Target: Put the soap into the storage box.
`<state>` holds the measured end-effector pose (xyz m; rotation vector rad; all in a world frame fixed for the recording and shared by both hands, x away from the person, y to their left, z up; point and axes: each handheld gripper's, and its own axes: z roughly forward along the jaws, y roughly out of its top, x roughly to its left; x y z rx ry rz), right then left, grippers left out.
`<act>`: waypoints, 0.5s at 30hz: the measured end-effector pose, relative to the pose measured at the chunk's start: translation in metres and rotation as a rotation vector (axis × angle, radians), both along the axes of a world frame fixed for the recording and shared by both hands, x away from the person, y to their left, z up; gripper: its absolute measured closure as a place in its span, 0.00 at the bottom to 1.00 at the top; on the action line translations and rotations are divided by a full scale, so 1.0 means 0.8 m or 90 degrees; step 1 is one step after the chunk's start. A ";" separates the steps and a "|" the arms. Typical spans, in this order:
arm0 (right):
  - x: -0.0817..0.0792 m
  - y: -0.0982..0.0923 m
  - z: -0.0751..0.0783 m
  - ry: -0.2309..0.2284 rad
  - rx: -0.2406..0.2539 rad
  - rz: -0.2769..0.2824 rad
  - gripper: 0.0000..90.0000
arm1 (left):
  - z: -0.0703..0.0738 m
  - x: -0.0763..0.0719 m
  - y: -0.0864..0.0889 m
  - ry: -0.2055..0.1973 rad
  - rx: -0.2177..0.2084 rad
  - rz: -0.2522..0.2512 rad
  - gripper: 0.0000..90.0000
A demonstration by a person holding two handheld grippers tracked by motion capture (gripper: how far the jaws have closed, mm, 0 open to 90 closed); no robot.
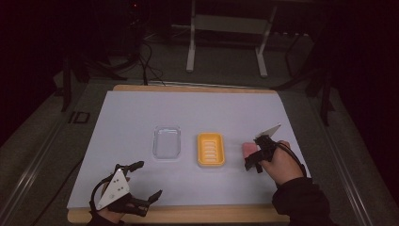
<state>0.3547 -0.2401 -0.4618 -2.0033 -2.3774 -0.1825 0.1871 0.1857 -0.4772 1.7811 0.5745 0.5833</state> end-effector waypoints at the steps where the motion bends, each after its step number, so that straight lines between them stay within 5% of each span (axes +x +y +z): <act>1: 0.002 0.001 0.000 -0.001 -0.001 -0.001 0.21 | 0.000 0.000 0.000 0.000 0.000 0.000 0.00; 15: 0.032 0.016 0.010 -0.016 -0.019 0.000 0.21 | 0.001 0.000 0.002 -0.004 -0.006 0.003 0.00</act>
